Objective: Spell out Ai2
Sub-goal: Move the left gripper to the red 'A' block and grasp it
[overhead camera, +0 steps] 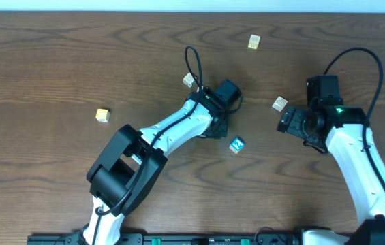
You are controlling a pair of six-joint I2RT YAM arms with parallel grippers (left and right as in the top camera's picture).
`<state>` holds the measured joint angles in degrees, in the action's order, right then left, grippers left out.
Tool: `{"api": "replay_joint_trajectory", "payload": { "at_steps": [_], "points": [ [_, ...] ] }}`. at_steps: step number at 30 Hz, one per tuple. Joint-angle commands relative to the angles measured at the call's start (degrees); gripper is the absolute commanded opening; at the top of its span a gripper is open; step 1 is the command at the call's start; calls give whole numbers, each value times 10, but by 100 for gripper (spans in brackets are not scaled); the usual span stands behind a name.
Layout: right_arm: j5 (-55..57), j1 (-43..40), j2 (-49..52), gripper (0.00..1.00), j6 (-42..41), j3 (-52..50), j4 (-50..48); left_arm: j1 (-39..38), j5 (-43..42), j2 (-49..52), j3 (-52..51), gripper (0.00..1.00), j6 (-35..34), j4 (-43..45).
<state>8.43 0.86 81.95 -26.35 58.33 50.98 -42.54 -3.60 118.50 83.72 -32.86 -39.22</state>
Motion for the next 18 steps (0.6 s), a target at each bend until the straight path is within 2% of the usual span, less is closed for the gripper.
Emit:
{"api": "replay_joint_trajectory", "payload": {
  "at_steps": [1, 3, 6, 9, 16, 18],
  "points": [
    [6, -3, -6, 99, 3, 7, -1, 1, 11, -28, 8, 7, 20, -20],
    [6, -3, -6, 99, 3, 7, -3, 1, 37, -49, 8, 9, 29, -29],
    [6, -3, -6, 99, 3, 7, -4, 1, 127, -85, 8, 16, 36, -56],
    [9, -3, -6, 99, 3, 7, -4, 7, 178, -99, 8, 20, 81, -59],
    [8, -3, -6, 99, 3, 7, -3, 82, 169, -97, 8, 19, 108, -48],
    [8, -3, -6, 99, 3, 7, -2, 108, 138, -97, 8, 19, 137, -32]
  ]
}}
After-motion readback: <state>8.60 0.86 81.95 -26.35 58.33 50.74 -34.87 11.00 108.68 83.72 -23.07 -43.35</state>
